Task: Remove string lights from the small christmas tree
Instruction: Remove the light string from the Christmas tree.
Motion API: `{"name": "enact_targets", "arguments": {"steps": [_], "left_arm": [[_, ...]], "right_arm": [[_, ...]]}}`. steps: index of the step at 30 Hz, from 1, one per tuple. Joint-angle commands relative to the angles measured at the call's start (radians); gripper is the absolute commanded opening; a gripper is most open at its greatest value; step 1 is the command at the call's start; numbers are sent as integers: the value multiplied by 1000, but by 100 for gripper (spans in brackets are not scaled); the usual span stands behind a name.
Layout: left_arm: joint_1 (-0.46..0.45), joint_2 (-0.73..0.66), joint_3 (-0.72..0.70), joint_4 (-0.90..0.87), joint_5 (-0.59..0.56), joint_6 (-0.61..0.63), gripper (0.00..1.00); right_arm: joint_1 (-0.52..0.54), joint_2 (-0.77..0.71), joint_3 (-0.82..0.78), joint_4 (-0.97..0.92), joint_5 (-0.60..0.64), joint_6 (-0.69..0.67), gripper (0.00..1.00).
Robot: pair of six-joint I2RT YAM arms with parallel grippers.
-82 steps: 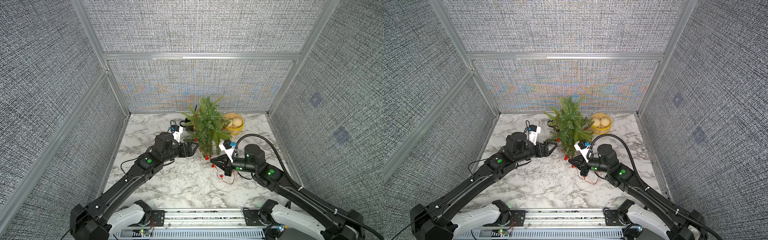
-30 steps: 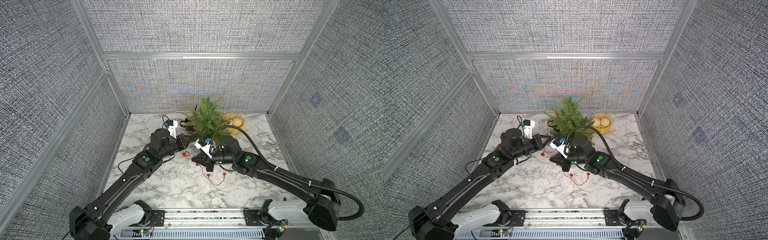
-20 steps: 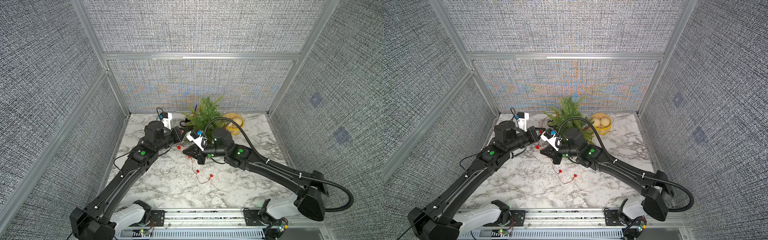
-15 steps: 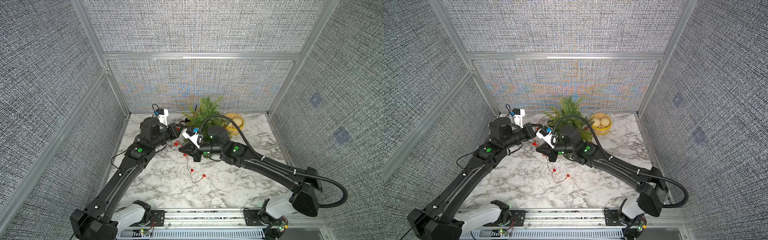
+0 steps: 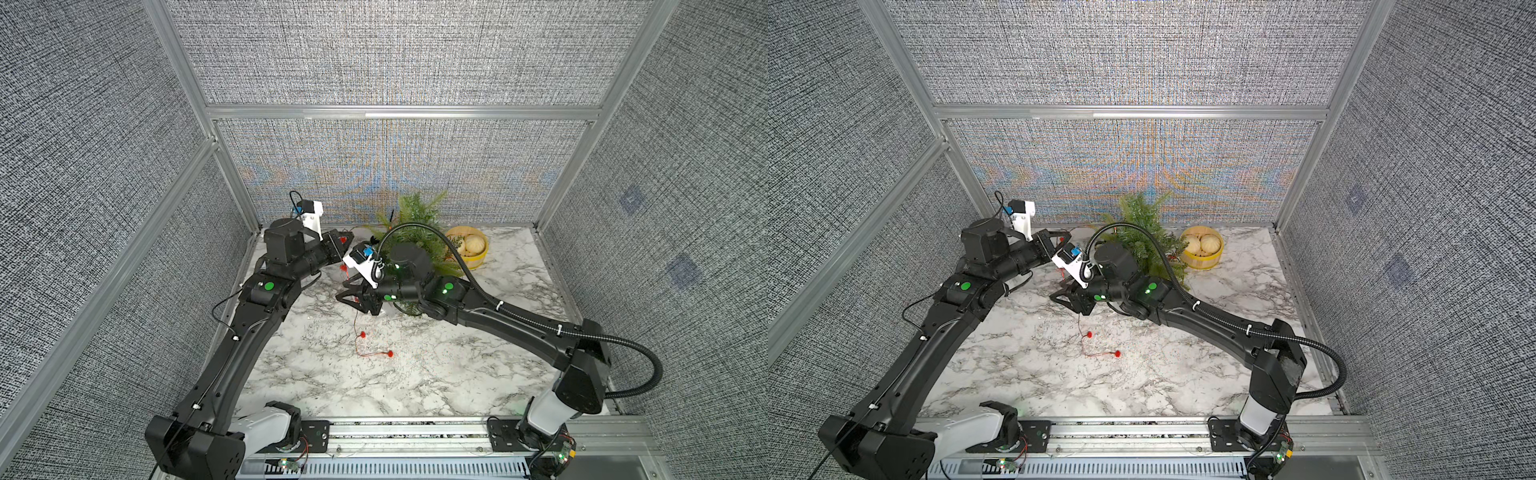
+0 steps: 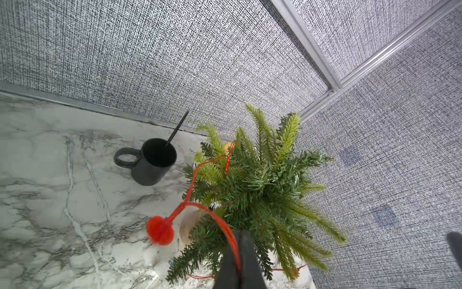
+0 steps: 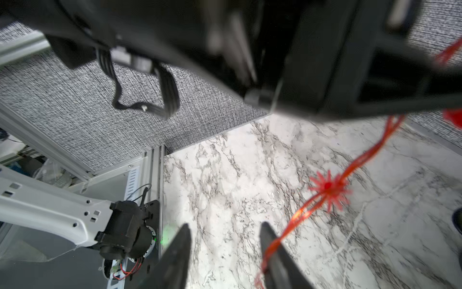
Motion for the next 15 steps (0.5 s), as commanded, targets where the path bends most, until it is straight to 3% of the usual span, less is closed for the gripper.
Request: {"name": "enact_targets", "arguments": {"steps": [1, 6, 15], "left_arm": [[7, 11, 15, 9, 11, 36, 0], [21, 18, 11, -11, 4, 63, 0], [38, 23, 33, -44, -14, 116, 0]], "right_arm": [[3, -50, -37, -82, 55, 1, 64], [2, -132, -43, -250, 137, -9, 71], [1, -257, -20, -461, 309, 4, 72]]}}
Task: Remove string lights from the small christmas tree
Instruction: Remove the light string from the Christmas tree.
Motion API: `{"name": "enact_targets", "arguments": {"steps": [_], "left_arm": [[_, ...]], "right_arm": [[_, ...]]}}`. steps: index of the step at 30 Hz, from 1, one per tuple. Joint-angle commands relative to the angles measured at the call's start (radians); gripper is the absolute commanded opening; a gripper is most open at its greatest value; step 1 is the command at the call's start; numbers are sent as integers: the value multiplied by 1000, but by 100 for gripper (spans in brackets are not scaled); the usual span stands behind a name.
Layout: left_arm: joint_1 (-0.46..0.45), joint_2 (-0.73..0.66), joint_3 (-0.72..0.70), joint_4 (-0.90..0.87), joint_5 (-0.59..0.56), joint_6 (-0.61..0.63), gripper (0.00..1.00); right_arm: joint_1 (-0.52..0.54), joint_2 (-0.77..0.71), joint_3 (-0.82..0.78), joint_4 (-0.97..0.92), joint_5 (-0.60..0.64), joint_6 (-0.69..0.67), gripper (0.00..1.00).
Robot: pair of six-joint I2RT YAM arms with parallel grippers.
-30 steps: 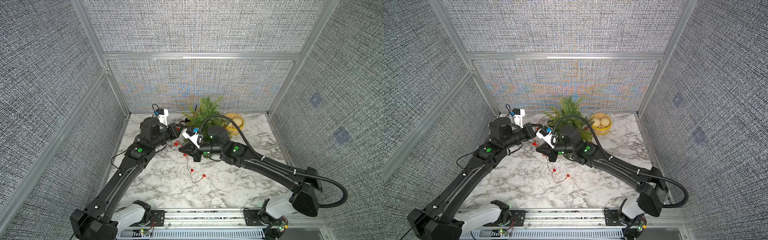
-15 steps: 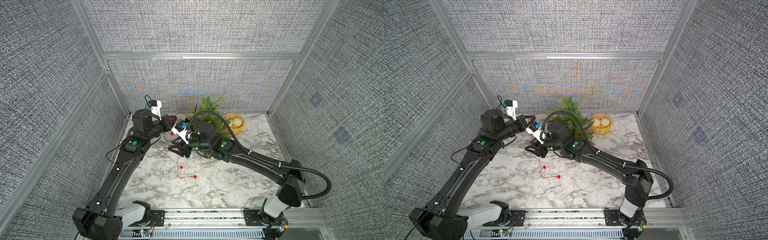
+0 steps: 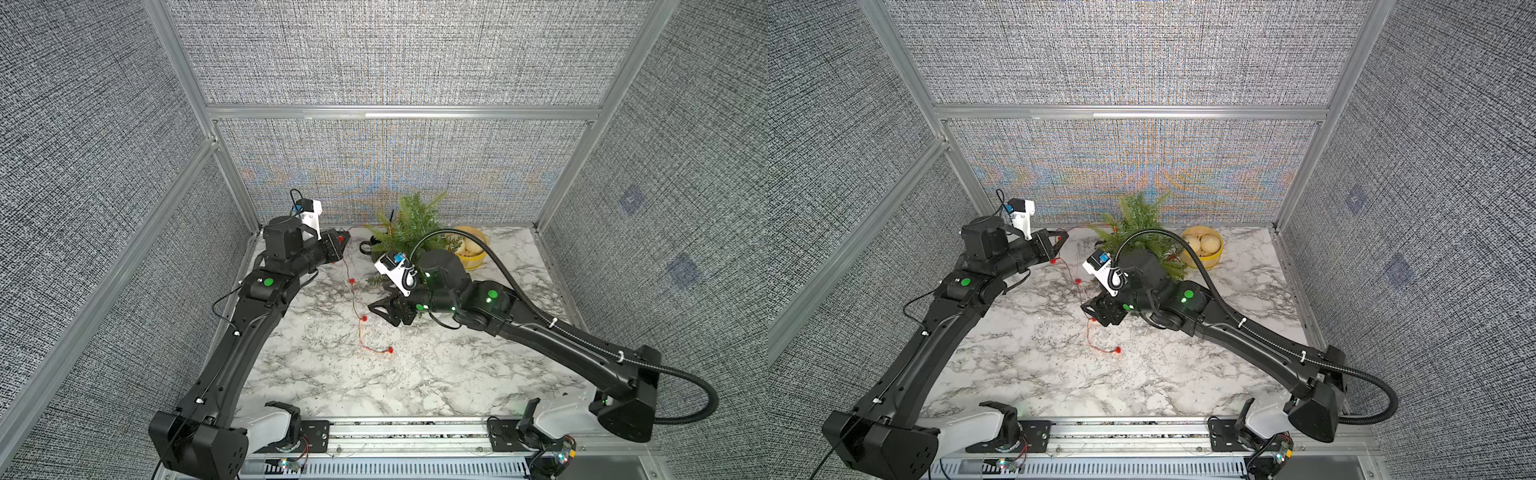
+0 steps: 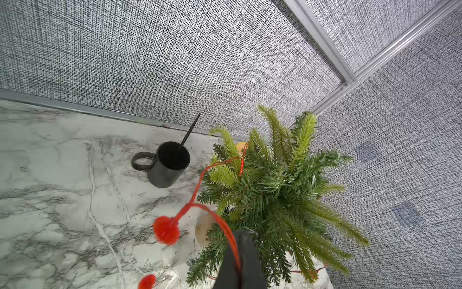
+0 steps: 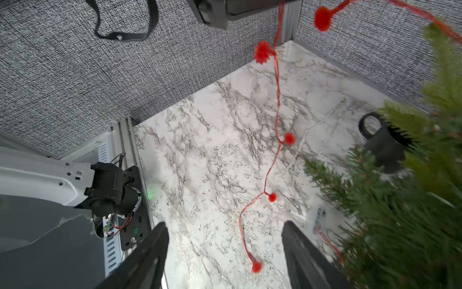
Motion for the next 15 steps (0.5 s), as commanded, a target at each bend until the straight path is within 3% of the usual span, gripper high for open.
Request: {"name": "enact_targets", "arguments": {"steps": [1, 8, 15], "left_arm": [[5, 10, 25, -12, -10, 36, 0], [7, 87, 118, -52, -31, 107, 0], [8, 176, 252, -71, 2, 175, 0]], "right_arm": [[1, -28, 42, -131, 109, 6, 72], [-19, -101, 120, -287, 252, 1, 72], [-75, -149, 126, -321, 271, 7, 72]]}}
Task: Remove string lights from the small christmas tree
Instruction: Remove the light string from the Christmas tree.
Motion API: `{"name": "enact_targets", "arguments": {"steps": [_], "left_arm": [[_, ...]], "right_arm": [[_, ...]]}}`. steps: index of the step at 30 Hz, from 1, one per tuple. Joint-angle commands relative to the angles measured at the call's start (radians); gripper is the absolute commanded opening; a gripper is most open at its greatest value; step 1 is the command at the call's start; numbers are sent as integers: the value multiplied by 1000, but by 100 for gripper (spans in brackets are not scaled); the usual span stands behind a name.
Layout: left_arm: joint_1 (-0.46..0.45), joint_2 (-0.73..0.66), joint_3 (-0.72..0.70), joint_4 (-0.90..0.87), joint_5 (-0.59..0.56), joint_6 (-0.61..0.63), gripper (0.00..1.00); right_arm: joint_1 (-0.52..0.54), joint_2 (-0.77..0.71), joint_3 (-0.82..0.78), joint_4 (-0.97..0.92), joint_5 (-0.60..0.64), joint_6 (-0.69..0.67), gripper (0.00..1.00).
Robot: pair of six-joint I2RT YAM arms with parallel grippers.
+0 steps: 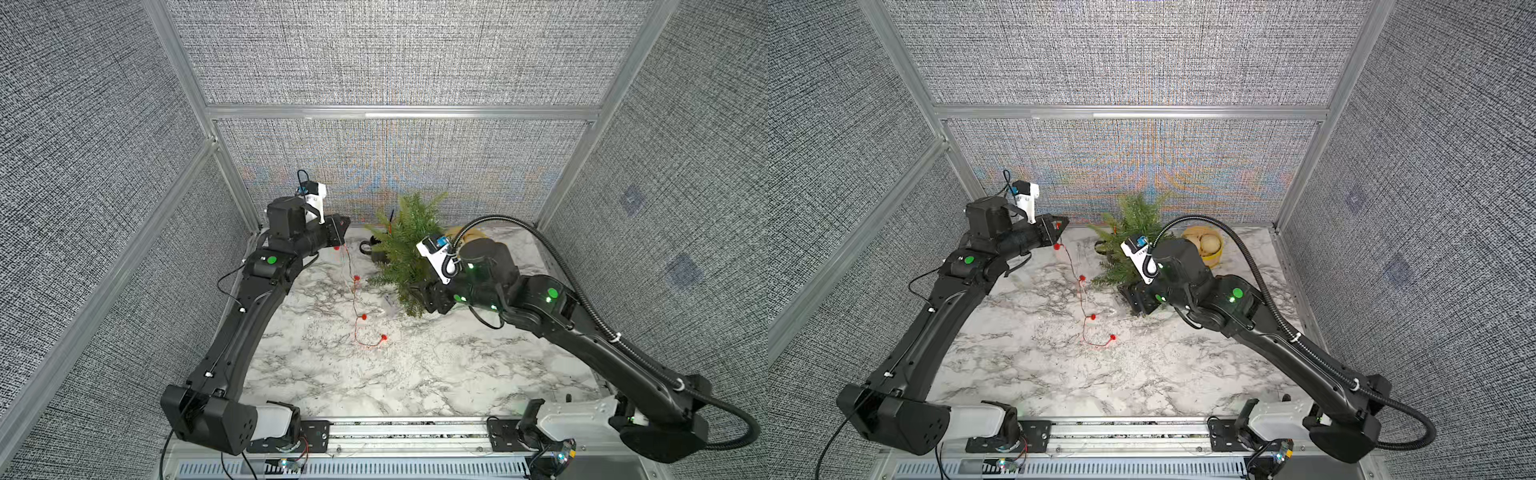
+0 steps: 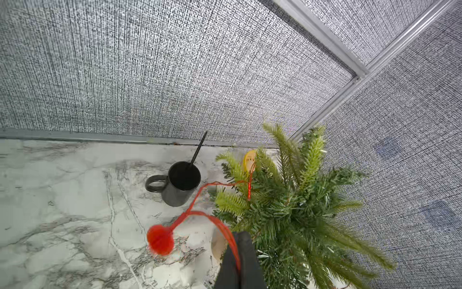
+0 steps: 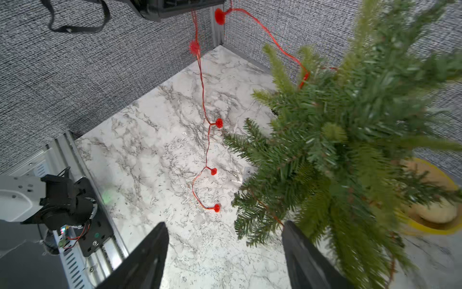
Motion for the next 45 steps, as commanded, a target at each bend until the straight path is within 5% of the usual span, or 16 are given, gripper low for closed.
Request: {"name": "enact_targets", "arguments": {"steps": [1, 18, 33, 45], "left_arm": [[1, 35, 55, -7, 15, 60, 0], [1, 200, 195, 80, 92, 298, 0], [1, 199, 180, 124, 47, 334, 0], [1, 346, 369, 138, 63, 421, 0]], "right_arm": [[-21, -14, 2, -34, 28, 6, 72], [-127, -18, -6, 4, -39, 12, 72], [-146, -16, -41, 69, -57, 8, 72], [-234, 10, 14, 128, -105, 11, 72]]}}
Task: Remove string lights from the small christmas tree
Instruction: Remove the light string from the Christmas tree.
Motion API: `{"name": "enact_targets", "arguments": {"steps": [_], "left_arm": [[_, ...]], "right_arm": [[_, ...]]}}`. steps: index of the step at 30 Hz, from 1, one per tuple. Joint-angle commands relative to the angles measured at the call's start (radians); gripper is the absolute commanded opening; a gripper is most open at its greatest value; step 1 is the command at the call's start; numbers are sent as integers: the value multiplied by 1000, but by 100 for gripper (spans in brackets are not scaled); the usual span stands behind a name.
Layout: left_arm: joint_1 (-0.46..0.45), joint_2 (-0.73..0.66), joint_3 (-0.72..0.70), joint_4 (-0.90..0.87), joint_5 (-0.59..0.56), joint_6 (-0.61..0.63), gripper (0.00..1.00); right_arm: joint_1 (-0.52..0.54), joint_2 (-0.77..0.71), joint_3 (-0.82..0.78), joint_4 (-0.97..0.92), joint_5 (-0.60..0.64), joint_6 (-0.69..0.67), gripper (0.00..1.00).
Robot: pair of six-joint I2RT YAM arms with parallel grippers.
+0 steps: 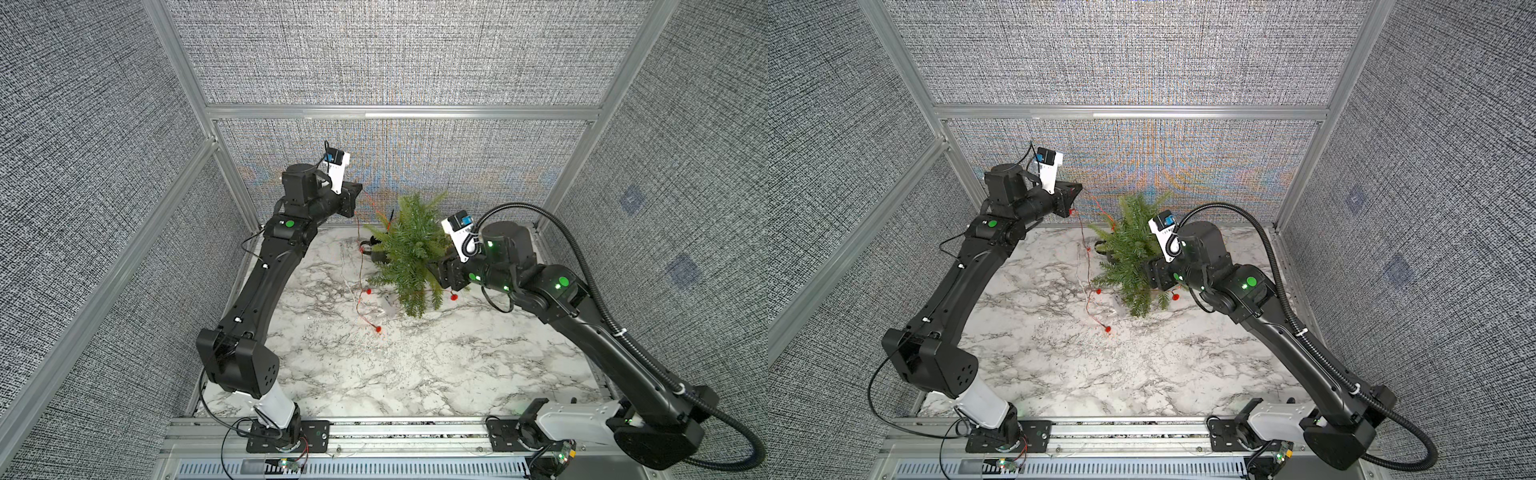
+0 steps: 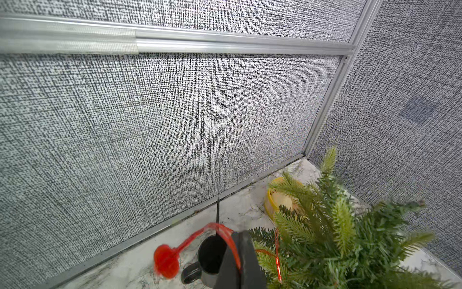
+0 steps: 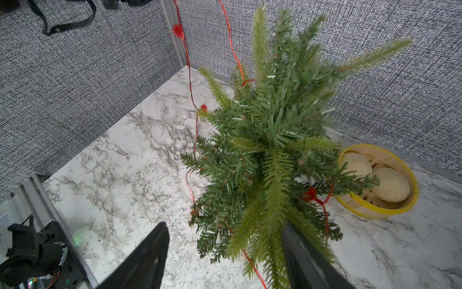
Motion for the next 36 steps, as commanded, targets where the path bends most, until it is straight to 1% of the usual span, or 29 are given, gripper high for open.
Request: {"name": "enact_targets", "arguments": {"steps": [1, 7, 17, 20, 27, 31, 36], "left_arm": [[1, 45, 58, 31, 13, 40, 0], [1, 132, 183, 15, 28, 52, 0], [0, 224, 310, 21, 47, 50, 0], [-2, 259, 345, 31, 63, 43, 0], [-15, 348, 448, 35, 76, 36, 0], [-26, 398, 526, 37, 96, 33, 0], [-50, 479, 641, 43, 84, 2, 0]], "right_arm": [[-32, 13, 25, 52, -43, 3, 72], [-96, 53, 76, 80, -92, 2, 72], [-208, 134, 147, 144, -193, 13, 72], [-250, 177, 186, 155, -242, 2, 72], [-345, 316, 326, 171, -403, -52, 72], [-393, 425, 435, 177, -482, -76, 73], [-433, 567, 528, 261, -591, -78, 74]]}}
